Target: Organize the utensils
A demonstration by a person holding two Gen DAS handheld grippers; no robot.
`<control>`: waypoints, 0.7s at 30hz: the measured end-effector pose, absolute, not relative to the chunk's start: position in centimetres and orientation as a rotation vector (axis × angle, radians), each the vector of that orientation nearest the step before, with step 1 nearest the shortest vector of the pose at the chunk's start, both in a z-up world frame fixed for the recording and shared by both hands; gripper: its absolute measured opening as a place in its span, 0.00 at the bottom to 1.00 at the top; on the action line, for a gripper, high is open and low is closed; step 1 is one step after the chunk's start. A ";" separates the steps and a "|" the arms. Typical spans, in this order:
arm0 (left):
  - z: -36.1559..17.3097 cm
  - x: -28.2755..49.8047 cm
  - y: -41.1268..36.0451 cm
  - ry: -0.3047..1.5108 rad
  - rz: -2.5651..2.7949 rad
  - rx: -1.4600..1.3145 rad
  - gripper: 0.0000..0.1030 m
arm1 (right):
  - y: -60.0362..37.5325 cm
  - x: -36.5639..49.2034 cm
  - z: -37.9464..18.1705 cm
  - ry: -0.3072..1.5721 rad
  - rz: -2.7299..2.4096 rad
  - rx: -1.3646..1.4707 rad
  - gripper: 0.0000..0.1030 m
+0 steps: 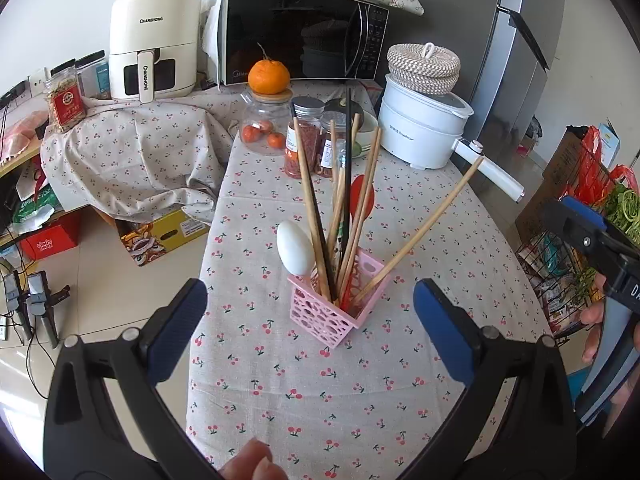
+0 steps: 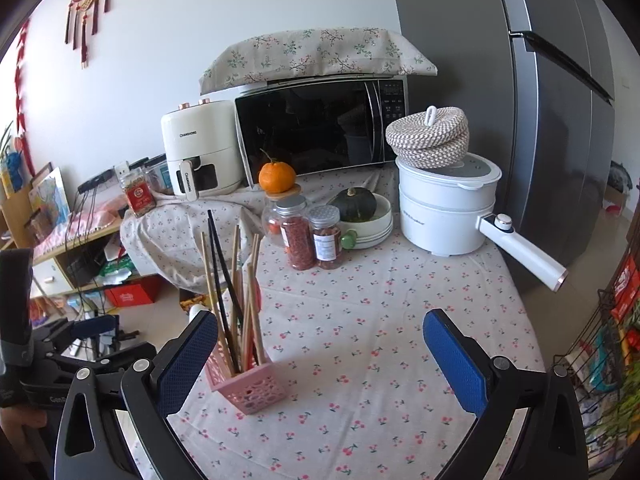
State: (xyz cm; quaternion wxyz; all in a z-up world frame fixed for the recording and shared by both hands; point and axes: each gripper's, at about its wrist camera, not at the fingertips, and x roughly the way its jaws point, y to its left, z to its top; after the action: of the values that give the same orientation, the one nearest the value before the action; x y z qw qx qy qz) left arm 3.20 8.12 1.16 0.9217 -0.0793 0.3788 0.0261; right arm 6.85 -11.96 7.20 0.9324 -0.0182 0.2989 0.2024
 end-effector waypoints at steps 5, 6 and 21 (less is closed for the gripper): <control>2.0 2.3 6.1 0.754 0.040 -0.144 0.99 | -14.3 6.0 7.2 0.642 0.361 -0.029 1.00; 2.1 2.0 5.6 0.746 0.040 -0.137 0.99 | -14.8 5.9 7.3 0.642 0.348 -0.020 1.00; 4.1 -1.0 2.2 0.648 0.054 -0.111 0.99 | -18.0 0.6 8.4 0.592 0.148 -0.062 1.00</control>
State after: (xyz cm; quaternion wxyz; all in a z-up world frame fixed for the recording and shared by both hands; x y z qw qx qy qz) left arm -0.97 2.25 4.06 0.9462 -0.0543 0.3180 0.0267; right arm 0.57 -18.00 8.36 0.9533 -0.0305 0.2914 0.0729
